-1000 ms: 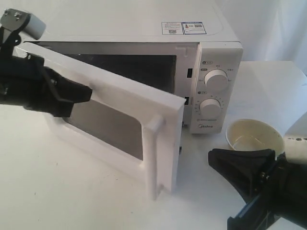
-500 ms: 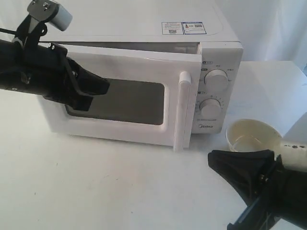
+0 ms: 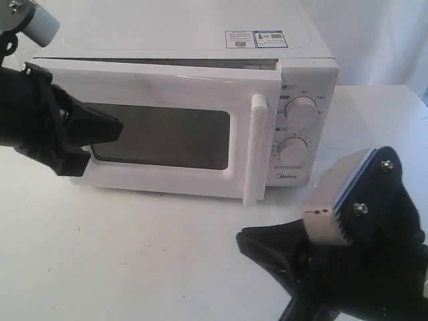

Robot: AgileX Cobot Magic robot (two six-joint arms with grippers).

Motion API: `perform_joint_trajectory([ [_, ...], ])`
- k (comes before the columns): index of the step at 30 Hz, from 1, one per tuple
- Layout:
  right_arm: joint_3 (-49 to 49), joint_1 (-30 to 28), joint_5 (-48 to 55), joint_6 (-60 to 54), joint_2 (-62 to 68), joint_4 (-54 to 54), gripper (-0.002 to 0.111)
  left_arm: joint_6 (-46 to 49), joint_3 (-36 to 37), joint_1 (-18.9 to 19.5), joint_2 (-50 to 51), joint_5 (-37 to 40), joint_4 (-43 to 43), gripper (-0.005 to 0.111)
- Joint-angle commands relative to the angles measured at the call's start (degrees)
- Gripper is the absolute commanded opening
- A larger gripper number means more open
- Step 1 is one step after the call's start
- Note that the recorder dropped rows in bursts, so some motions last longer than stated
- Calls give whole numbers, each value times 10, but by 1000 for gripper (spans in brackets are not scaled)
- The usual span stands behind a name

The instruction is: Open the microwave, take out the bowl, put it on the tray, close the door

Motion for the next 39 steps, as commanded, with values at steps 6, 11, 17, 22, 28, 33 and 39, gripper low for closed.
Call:
perform_joint_trajectory([
  [6,-35,153,-46,17,54,11,0,-47,58,-4,-75,-6,15,0],
  [11,-36,201,-155,17,73,12,0,-64,92,-4,-99,-60,15,0],
  [17,-36,202,-341,-27,148,76,0,-72,107,-4,-127,-77,15,0],
  [22,-36,202,-543,-84,238,166,0,-75,107,-4,-135,-76,11,0],
  [28,-36,202,-700,-77,311,190,0,-75,108,-4,-134,-78,9,0],
  [33,-51,186,-700,-58,355,190,0,-75,108,-4,-134,-78,6,0],
  [39,-99,146,-700,-53,388,190,0,-75,108,-4,-134,-73,5,0],
])
